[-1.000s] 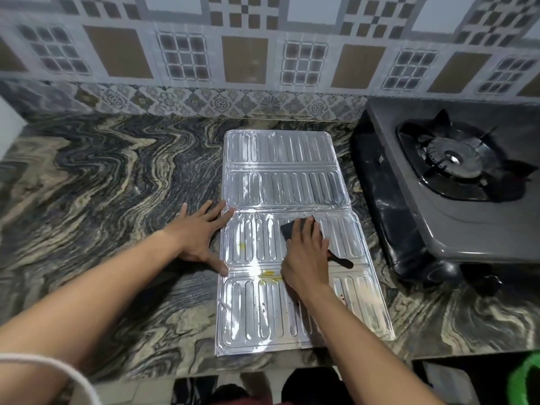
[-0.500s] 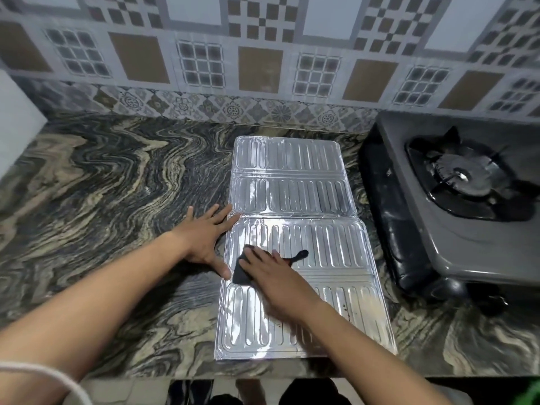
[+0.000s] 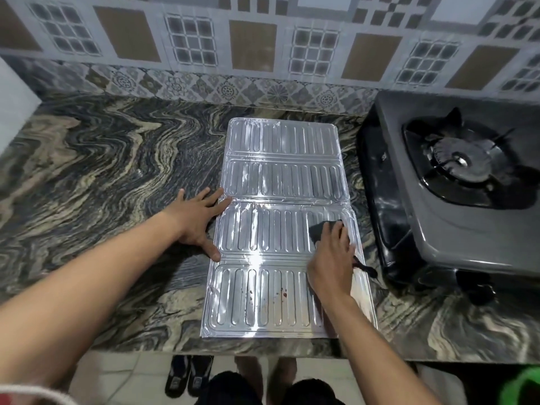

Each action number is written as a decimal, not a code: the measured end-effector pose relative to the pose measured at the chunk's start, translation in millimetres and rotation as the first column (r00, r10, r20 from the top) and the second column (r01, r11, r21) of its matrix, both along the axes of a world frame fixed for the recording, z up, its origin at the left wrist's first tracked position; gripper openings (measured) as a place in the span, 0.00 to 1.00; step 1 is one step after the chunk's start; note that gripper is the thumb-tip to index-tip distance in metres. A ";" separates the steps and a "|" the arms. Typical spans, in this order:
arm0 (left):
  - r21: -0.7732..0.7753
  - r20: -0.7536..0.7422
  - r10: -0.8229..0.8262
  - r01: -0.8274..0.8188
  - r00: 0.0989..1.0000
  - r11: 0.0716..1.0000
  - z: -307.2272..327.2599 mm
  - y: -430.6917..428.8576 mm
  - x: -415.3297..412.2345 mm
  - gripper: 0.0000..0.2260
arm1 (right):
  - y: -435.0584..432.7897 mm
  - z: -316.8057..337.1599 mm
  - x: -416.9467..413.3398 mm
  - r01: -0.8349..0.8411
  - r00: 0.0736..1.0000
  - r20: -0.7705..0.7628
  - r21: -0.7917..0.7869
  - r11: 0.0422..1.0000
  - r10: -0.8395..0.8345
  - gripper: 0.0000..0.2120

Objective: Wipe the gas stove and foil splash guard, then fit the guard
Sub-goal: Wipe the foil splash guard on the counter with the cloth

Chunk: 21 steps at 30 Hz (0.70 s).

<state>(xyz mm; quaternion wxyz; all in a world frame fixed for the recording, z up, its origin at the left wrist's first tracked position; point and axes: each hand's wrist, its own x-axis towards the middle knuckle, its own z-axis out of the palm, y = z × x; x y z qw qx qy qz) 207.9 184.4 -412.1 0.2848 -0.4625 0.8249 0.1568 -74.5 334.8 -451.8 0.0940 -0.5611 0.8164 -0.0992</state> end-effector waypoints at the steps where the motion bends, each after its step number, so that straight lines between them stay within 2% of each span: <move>1: -0.006 0.010 0.000 0.000 1.000 1.000 0.5 0.3 -1.3 0.69 | -3.8 0.6 11.9 -0.029 1.000 0.000 -0.002 1.000 0.029 0.32; 4: 0.000 0.025 0.015 -0.015 1.000 1.000 2.8 1.0 -3.1 0.68 | -11.7 3.3 50.3 -0.256 0.966 0.029 -0.003 0.967 0.256 0.40; 7: 0.007 0.038 0.017 -0.017 0.999 1.000 4.6 3.0 -4.7 0.69 | -1.0 4.7 81.8 -0.497 0.867 0.058 0.022 0.868 0.495 0.43; 10: -0.005 0.033 0.004 -0.003 0.999 1.000 2.5 4.6 -2.4 0.70 | 7.5 0.3 76.7 -0.611 0.792 0.042 0.049 0.790 0.609 0.45; 13: -0.004 0.009 -0.011 0.011 1.000 1.000 4.5 2.8 -0.2 0.69 | 9.7 -4.3 44.4 -0.549 0.836 0.039 0.061 0.834 0.547 0.42; 17: -0.009 -0.018 -0.012 0.012 1.000 1.000 2.7 3.4 -1.1 0.69 | 16.4 -9.1 -9.7 -0.288 0.958 0.035 0.061 0.956 0.286 0.32; 21: -0.021 -0.057 -0.015 0.014 0.998 1.000 5.3 7.8 -1.8 0.66 | 18.8 -10.7 -19.0 -0.159 0.987 0.026 0.053 0.986 0.158 0.30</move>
